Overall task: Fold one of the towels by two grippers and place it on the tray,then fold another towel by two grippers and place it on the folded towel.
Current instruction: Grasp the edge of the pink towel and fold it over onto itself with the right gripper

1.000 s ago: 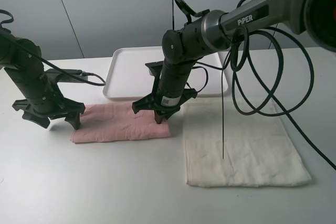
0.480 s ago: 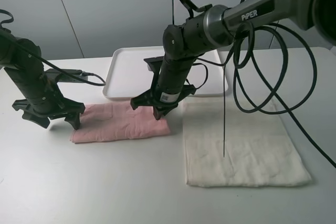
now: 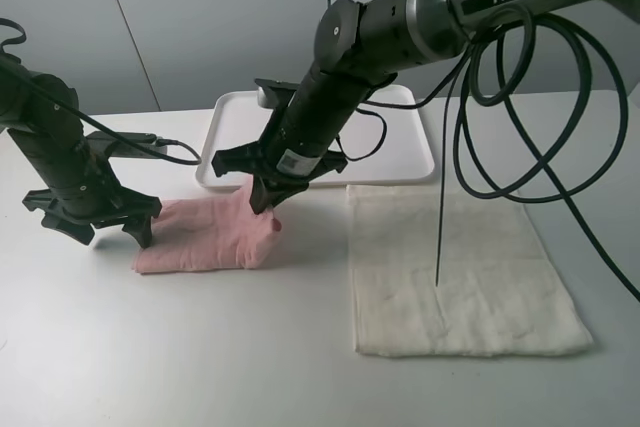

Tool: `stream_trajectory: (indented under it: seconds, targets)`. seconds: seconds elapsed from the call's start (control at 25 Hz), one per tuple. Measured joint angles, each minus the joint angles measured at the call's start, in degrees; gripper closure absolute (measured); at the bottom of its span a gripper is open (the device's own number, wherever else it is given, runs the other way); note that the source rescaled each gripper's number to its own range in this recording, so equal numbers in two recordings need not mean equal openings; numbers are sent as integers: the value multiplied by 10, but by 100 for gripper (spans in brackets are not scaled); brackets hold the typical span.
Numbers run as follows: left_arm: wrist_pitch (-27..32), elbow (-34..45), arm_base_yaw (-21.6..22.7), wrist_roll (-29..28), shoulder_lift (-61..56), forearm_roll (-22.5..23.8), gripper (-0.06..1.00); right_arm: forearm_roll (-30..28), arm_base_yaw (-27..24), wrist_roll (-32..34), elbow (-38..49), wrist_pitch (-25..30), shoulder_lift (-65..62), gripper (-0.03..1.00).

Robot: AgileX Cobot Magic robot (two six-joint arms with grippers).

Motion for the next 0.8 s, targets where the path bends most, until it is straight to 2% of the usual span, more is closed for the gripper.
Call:
stream_trajectory:
  seconds: [0.56, 0.8]
  targets:
    - [0, 0, 0, 0, 0, 0, -4, 280, 0, -143, 0, -22, 56, 94]
    - [0, 0, 0, 0, 0, 1, -4, 369, 16, -196, 0, -34, 76, 94]
